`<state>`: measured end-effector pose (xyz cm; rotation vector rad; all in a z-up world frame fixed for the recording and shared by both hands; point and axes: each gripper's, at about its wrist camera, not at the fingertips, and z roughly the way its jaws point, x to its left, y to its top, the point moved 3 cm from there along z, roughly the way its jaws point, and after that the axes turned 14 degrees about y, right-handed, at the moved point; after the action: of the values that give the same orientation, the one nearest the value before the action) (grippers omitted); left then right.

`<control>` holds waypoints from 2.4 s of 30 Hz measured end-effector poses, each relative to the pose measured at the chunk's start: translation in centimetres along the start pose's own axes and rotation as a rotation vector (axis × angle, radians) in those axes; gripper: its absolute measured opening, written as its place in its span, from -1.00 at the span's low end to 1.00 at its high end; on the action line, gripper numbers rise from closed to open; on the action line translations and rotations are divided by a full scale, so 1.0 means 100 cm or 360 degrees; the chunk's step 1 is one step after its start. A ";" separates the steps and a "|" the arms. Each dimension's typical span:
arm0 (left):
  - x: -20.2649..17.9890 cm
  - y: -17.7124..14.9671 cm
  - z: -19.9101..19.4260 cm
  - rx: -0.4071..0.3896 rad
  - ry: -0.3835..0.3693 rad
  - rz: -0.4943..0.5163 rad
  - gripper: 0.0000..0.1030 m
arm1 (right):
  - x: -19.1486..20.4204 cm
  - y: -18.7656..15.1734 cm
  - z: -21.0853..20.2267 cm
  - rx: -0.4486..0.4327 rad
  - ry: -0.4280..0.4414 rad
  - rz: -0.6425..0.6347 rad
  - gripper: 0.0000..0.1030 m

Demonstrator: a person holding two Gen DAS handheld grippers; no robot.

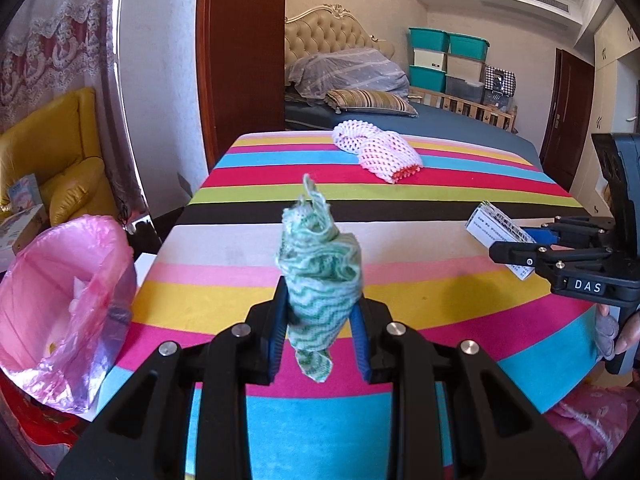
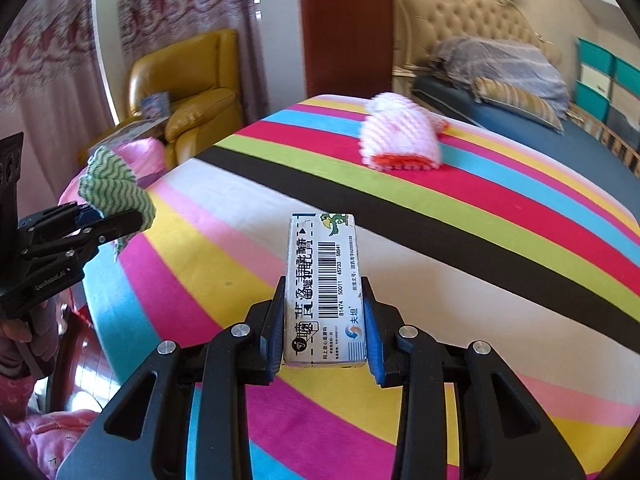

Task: Collect trash
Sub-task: 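Carry medicine box and green cloth over the wastebasket and open both tools, then return both tools to the bedspread toward the pink foam nets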

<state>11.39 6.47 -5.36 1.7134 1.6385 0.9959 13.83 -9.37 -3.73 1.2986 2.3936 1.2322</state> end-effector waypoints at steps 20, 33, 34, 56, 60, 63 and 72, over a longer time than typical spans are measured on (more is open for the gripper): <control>0.132 -0.021 -0.036 -0.0061 0.0332 -0.0327 -0.46 | 0.140 0.070 0.076 0.0124 0.0425 -0.0421 -0.34; 0.232 -0.027 -0.027 -0.0005 0.0539 -0.0482 -0.46 | 0.217 0.132 0.131 0.0152 0.0581 -0.0577 -0.33; 0.238 -0.026 -0.025 0.0002 0.0541 -0.0488 -0.46 | 0.223 0.138 0.137 0.0152 0.0582 -0.0583 -0.33; 0.260 -0.044 -0.034 -0.0071 0.0825 -0.0557 0.91 | 0.198 0.158 0.118 -0.0159 0.0512 -0.0569 0.64; 0.231 -0.039 -0.036 -0.0077 0.0713 -0.0517 0.91 | 0.174 0.143 0.091 -0.0230 0.0411 -0.0562 0.64; 0.205 -0.026 -0.032 -0.0105 0.0637 -0.0478 0.91 | 0.152 0.133 0.074 -0.0261 0.0351 -0.0543 0.64; 0.108 0.009 0.017 -0.0068 0.0391 -0.0234 0.91 | 0.061 0.094 0.050 -0.0193 0.0005 -0.0326 0.64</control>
<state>13.01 17.23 -4.12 1.4648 1.8526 1.1971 18.36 0.90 1.25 0.9902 2.3437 1.2964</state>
